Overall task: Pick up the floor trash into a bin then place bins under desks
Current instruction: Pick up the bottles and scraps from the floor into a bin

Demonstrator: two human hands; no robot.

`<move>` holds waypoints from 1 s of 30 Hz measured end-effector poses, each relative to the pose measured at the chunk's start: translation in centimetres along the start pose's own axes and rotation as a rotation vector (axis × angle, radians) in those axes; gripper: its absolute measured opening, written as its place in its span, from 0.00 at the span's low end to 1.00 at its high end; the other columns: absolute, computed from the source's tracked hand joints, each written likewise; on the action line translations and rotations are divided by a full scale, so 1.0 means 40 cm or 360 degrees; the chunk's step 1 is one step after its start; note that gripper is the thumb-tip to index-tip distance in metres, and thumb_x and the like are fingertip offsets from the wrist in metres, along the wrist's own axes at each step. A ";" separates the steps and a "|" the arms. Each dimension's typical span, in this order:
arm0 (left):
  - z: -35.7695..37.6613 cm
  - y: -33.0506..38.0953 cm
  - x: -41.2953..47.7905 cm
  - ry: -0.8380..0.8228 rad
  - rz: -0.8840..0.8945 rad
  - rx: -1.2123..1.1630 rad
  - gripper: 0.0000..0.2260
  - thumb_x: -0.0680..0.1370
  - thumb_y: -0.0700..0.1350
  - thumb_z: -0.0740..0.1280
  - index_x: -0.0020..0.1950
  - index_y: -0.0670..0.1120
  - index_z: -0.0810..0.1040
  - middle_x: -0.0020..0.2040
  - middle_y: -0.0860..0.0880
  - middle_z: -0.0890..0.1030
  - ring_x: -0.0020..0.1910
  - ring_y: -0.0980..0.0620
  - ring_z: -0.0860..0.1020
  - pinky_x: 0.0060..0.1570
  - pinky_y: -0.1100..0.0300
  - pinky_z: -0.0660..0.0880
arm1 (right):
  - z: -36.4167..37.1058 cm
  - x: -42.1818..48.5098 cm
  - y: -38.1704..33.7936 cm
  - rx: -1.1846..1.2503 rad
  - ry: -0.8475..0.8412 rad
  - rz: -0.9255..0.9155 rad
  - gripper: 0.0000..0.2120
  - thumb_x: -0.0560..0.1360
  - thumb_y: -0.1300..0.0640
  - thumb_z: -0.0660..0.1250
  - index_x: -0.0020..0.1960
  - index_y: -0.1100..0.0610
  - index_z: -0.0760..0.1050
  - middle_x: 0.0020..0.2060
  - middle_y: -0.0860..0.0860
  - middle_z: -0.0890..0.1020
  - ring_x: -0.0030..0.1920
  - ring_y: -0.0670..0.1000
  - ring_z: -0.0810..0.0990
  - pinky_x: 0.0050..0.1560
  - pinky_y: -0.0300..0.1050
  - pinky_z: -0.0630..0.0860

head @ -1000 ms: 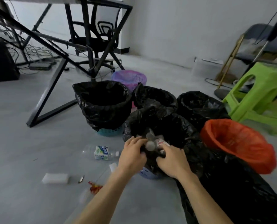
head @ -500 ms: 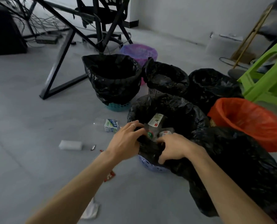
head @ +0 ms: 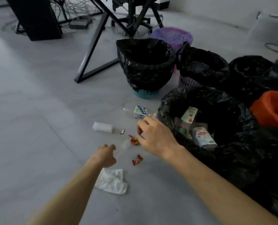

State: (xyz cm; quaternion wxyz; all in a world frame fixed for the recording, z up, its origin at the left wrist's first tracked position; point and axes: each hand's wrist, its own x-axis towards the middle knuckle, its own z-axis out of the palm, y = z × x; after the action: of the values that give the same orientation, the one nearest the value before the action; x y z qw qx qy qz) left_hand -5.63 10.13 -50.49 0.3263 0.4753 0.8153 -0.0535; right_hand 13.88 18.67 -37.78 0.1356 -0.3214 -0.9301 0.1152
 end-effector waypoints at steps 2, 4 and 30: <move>0.062 -0.072 -0.027 -0.0124 -0.0080 0.0098 0.30 0.75 0.47 0.68 0.76 0.56 0.64 0.70 0.44 0.69 0.68 0.42 0.71 0.66 0.51 0.71 | 0.126 0.014 -0.010 0.0083 -0.0347 0.0143 0.09 0.77 0.55 0.65 0.55 0.54 0.73 0.55 0.54 0.75 0.57 0.58 0.75 0.51 0.52 0.76; 0.121 -0.129 -0.051 -0.0207 -0.0119 0.0168 0.34 0.74 0.51 0.70 0.77 0.60 0.61 0.74 0.44 0.64 0.70 0.40 0.69 0.67 0.50 0.70 | 0.252 0.004 0.009 0.0037 -0.0773 0.0374 0.18 0.76 0.58 0.64 0.66 0.50 0.70 0.66 0.53 0.69 0.63 0.59 0.72 0.58 0.52 0.74; -0.130 0.031 -0.044 0.0891 0.0038 -0.0899 0.09 0.79 0.42 0.63 0.55 0.41 0.78 0.46 0.40 0.82 0.46 0.37 0.79 0.44 0.51 0.75 | -0.013 0.120 0.025 0.0341 -0.0362 0.0430 0.12 0.79 0.54 0.66 0.61 0.52 0.80 0.57 0.51 0.82 0.59 0.52 0.79 0.61 0.46 0.75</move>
State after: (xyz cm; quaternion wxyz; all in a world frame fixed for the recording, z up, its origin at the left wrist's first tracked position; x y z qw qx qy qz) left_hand -6.53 11.56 -45.14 0.2101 0.3725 0.8497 0.3083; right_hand 10.99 22.54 -36.74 0.0464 -0.4120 -0.8702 0.2663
